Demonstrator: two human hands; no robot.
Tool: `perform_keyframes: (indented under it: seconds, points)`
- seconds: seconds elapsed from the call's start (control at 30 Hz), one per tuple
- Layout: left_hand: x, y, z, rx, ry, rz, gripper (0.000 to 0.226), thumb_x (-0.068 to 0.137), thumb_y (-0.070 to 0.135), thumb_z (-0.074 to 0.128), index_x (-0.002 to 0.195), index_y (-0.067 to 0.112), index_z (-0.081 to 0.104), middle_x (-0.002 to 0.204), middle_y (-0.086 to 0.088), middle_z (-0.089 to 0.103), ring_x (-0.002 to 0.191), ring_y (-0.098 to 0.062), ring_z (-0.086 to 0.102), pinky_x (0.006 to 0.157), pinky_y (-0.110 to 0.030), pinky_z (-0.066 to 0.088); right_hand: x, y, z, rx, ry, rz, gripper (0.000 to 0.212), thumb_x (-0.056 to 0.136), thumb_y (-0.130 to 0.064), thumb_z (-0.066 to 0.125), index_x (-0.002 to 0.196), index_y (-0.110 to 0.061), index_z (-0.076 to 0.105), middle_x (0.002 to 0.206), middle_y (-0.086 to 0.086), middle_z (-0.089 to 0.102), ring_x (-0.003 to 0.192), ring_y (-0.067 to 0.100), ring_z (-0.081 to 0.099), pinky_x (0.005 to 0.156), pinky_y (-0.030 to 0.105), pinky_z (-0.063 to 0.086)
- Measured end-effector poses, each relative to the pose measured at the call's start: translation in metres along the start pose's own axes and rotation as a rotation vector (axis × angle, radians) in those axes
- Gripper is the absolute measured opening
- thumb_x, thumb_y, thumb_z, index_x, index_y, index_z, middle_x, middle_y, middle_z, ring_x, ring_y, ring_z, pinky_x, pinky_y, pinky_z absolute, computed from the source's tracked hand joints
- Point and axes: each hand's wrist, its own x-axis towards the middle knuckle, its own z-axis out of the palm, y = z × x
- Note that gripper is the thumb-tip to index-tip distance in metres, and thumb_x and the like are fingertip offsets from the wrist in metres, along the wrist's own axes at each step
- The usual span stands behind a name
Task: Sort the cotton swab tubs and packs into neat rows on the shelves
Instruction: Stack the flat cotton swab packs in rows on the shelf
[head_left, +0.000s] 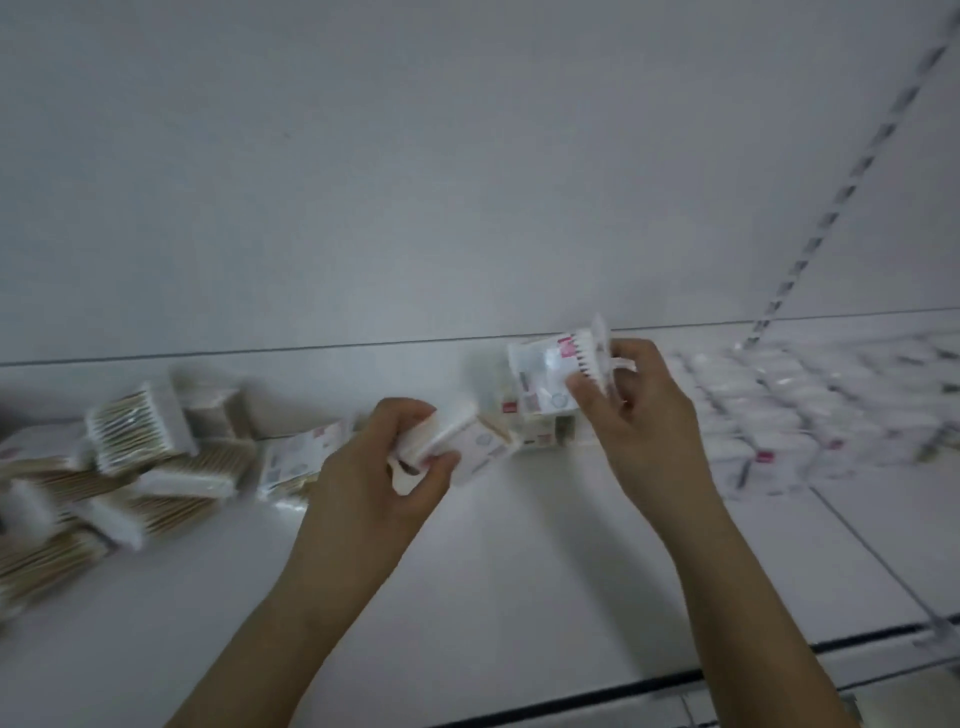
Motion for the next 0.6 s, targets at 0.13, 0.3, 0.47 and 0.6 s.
perform_keyframes:
  seconds: [0.13, 0.3, 0.47, 0.6]
  points:
    - [0.034, 0.002, 0.032, 0.025, -0.047, 0.077, 0.022, 0.085, 0.025, 0.077, 0.099, 0.033, 0.062, 0.087, 0.018, 0.061, 0.067, 0.010, 0.053, 0.062, -0.005, 0.038, 0.016, 0.022, -0.031, -0.218, 0.001, -0.091, 0.015, 0.089, -0.029, 0.070, 0.104, -0.029, 0.065, 0.098, -0.015, 0.064, 0.086, 0.001, 0.058, 0.069, 0.009, 0.040]
    - [0.070, -0.016, 0.064, 0.145, -0.193, 0.100, 0.028, 0.088, 0.028, 0.075, 0.116, 0.025, 0.070, 0.096, 0.010, 0.050, 0.076, 0.006, 0.057, 0.070, -0.001, 0.037, 0.044, 0.039, -0.041, -0.456, -0.133, -0.226, 0.025, 0.085, -0.021, 0.074, 0.110, -0.024, 0.071, 0.101, -0.006, 0.058, 0.095, 0.013, 0.053, 0.080, 0.023, 0.037]
    - [0.071, -0.028, 0.085, 0.109, -0.114, 0.044, 0.032, 0.085, 0.020, 0.076, 0.112, 0.023, 0.060, 0.101, 0.006, 0.057, 0.067, 0.000, 0.056, 0.071, -0.017, 0.046, 0.058, 0.056, -0.032, -0.595, -0.250, -0.295, 0.026, 0.089, -0.017, 0.071, 0.114, -0.022, 0.065, 0.108, -0.005, 0.062, 0.101, 0.015, 0.052, 0.081, 0.025, 0.038]
    - [0.063, -0.042, 0.092, -0.010, -0.048, 0.047, 0.031, 0.084, 0.020, 0.078, 0.108, 0.025, 0.061, 0.097, 0.009, 0.055, 0.072, -0.007, 0.060, 0.069, -0.023, 0.053, 0.061, 0.066, -0.027, -0.650, -0.253, -0.308, 0.022, 0.088, -0.015, 0.071, 0.106, -0.021, 0.061, 0.096, -0.011, 0.058, 0.092, 0.017, 0.052, 0.075, 0.028, 0.034]
